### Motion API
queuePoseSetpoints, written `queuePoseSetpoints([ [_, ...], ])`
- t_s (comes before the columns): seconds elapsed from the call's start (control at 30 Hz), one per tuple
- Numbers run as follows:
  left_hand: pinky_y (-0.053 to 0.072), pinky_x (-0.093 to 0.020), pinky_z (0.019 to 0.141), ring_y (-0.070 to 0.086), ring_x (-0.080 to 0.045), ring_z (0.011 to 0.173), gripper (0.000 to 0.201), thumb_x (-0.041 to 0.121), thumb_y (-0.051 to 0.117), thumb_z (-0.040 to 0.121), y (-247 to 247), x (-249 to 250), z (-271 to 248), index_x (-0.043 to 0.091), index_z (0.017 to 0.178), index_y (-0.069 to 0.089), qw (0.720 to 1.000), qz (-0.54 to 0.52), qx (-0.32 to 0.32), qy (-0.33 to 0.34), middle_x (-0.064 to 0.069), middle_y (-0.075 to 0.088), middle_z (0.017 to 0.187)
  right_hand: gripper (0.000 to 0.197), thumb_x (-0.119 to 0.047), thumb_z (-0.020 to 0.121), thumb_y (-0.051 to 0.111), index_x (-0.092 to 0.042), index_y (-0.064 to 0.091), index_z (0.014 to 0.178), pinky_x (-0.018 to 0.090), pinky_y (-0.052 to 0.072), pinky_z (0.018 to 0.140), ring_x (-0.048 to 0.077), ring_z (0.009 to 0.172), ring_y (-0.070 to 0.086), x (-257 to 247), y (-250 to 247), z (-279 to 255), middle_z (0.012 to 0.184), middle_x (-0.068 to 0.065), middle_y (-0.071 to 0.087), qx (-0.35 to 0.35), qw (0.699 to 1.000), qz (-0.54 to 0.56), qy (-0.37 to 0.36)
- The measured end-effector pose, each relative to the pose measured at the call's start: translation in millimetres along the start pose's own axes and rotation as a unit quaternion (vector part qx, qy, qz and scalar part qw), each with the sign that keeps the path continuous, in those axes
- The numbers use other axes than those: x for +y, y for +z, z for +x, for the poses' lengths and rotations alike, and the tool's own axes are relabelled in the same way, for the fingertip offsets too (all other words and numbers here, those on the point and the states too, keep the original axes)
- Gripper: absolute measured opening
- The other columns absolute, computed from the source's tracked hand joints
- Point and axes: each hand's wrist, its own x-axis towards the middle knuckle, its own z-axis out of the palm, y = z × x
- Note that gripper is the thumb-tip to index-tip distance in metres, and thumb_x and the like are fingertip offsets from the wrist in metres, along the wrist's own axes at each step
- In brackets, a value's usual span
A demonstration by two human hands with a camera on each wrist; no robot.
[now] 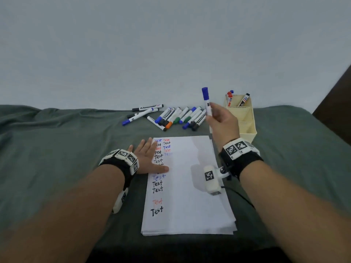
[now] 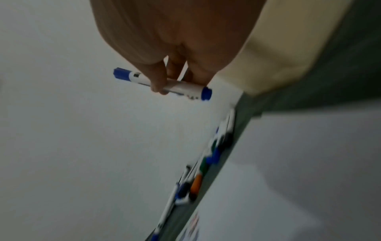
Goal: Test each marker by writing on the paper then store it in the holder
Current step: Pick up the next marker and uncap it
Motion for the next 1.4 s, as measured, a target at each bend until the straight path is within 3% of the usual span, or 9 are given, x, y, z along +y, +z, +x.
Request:
queuePoseSetpoints([
  [0.17, -0.008, -0.054, 0.119, -0.023, -0.017, 0.148, 0.132, 0.102, 0.03, 0.055, -0.8, 0.7, 1.7, 0.029, 0.151, -0.025, 1.0, 0.007, -0.002, 0.001, 0.008, -0.033, 0.157, 0.026, -0.014, 0.091, 0.066, -0.029, 0.064, 0.113, 0.007, 0.045, 0.068, -0.008, 0.083, 0.061, -8.0, -75.5, 40.4, 0.094, -0.023, 0.064, 0.131, 0.984, -0.118, -0.008],
  [0.37, -0.008, -0.053, 0.119, -0.023, -0.017, 0.148, 0.13, 0.1, 0.033, 0.059, -0.9, 1.9, 1.0, 0.028, 0.151, -0.024, 1.0, 0.002, 0.0, 0.001, 0.008, -0.033, 0.158, 0.022, -0.02, 0.089, 0.07, -0.031, 0.058, 0.104, 0.011, 0.037, 0.06, -0.01, 0.068, 0.058, 11.7, -115.7, 27.5, 0.085, -0.023, 0.061, 0.172, 0.955, -0.242, 0.024],
  [0.53, -0.008, -0.054, 0.119, -0.022, -0.017, 0.148, 0.132, 0.101, 0.033, 0.057, -0.1, 2.0, 1.6, 0.029, 0.151, -0.024, 1.0, -0.003, 0.003, 0.001, 0.008, -0.032, 0.158, 0.03, -0.023, 0.088, 0.07, -0.02, 0.061, 0.117, 0.032, 0.051, 0.085, 0.019, 0.105, 0.064, 26.7, -117.0, 13.0, 0.104, -0.01, 0.064, 0.171, 0.948, -0.264, 0.048],
  [0.6, -0.007, -0.054, 0.119, -0.022, -0.017, 0.148, 0.134, 0.102, 0.031, 0.053, 0.6, 1.4, 2.9, 0.029, 0.151, -0.024, 1.0, -0.004, 0.006, 0.002, 0.009, -0.032, 0.158, 0.063, -0.028, 0.085, 0.074, -0.017, 0.048, 0.141, 0.045, 0.042, 0.107, 0.027, 0.13, 0.048, 26.2, -110.7, 7.1, 0.136, 0.003, 0.054, 0.198, 0.937, -0.284, 0.051],
  [0.73, -0.007, -0.054, 0.119, -0.022, -0.016, 0.148, 0.144, 0.108, 0.024, 0.04, 2.1, 0.0, 6.2, 0.03, 0.151, -0.024, 1.0, -0.004, 0.009, 0.002, 0.009, -0.032, 0.158, 0.1, -0.034, 0.072, 0.077, -0.027, 0.02, 0.155, 0.058, 0.022, 0.114, 0.028, 0.148, 0.022, 12.1, -79.7, -12.5, 0.163, 0.004, 0.019, 0.247, 0.899, -0.36, -0.036],
  [0.93, -0.008, -0.053, 0.119, -0.022, -0.015, 0.148, 0.146, 0.109, 0.023, 0.036, 2.9, 0.1, 7.6, 0.031, 0.151, -0.024, 1.0, -0.006, 0.014, 0.005, 0.01, -0.031, 0.158, 0.081, -0.042, 0.087, 0.065, -0.029, 0.025, 0.155, 0.061, 0.013, 0.121, 0.025, 0.155, 0.0, -1.6, -31.2, -21.3, 0.165, 0.0, 0.006, -0.049, 0.831, -0.502, -0.234],
  [1.1, -0.009, -0.053, 0.119, -0.023, -0.015, 0.148, 0.133, 0.101, 0.033, 0.054, 2.8, 0.5, 4.6, 0.03, 0.151, -0.023, 1.0, 0.0, 0.01, 0.007, 0.01, -0.031, 0.158, 0.085, -0.064, 0.095, 0.05, -0.022, 0.015, 0.161, 0.054, 0.01, 0.123, 0.028, 0.155, -0.004, 9.7, -7.8, -10.4, 0.169, 0.006, 0.001, -0.383, 0.719, -0.573, -0.088],
  [1.3, -0.006, -0.052, 0.119, -0.019, -0.015, 0.149, 0.131, 0.102, 0.029, 0.052, 5.9, -0.9, 6.7, 0.033, 0.152, -0.021, 1.0, 0.008, 0.02, 0.006, 0.012, -0.029, 0.159, 0.092, -0.075, 0.092, 0.039, -0.028, 0.003, 0.162, 0.051, 0.004, 0.124, 0.028, 0.155, -0.008, 39.1, -2.4, -16.5, 0.169, 0.003, -0.008, -0.429, 0.68, -0.594, -0.01],
  [1.4, 0.012, -0.053, 0.118, 0.004, -0.02, 0.15, 0.113, 0.097, 0.027, 0.065, 2.7, -4.4, 7.6, 0.033, 0.155, 0.0, 0.996, 0.023, 0.081, 0.014, 0.01, -0.006, 0.164, 0.094, -0.077, 0.091, 0.039, -0.03, 0.001, 0.162, 0.051, 0.0, 0.124, 0.027, 0.155, -0.011, 44.1, -2.8, -17.6, 0.169, 0.002, -0.011, -0.441, 0.681, -0.585, 0.004],
])
